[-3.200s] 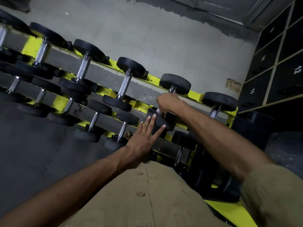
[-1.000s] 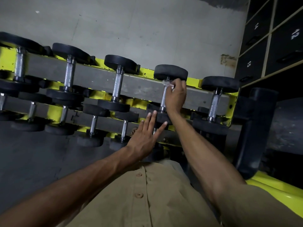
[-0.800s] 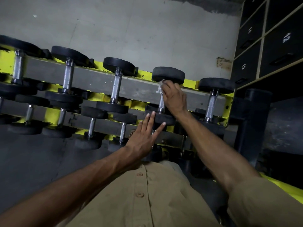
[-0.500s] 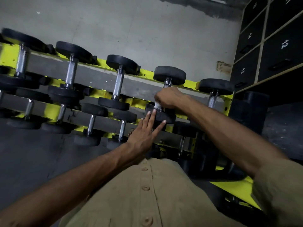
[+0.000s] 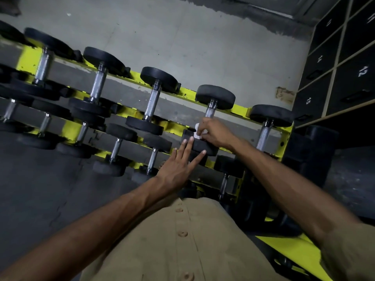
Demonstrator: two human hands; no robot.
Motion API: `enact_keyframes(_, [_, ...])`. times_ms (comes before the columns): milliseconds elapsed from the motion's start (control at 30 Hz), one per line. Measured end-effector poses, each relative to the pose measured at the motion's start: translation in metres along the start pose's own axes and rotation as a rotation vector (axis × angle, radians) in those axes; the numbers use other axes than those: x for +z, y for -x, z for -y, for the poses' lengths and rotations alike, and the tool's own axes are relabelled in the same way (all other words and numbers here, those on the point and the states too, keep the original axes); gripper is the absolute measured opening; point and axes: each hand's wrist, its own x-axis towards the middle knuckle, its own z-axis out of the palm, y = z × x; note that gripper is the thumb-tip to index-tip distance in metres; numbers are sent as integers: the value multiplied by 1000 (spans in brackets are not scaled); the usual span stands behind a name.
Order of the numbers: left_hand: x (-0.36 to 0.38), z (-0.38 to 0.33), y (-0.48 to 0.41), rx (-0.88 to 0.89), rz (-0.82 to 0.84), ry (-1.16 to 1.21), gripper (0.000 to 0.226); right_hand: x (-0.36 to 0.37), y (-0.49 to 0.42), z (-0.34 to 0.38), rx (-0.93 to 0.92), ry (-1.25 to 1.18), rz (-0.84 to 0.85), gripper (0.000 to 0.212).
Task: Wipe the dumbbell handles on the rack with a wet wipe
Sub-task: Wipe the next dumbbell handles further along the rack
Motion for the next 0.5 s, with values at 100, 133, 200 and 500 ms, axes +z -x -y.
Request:
enact_keyframes(100, [-1,-3,1,-10,7,6,117,25,15,-5,149,-182,-198,8])
enact_keyframes(133, [-2,-3,1,-8,9,9,115,31,17,-6,237,-253,-231,8])
enact_keyframes(200, [-3,-4,2,-12,11,11,112,38,20,-11,397,-359,-271,14])
enact_keyframes(500, [-3,-12,2,-53,34,-2,122,40,-8,-20,656,-997,-78,26])
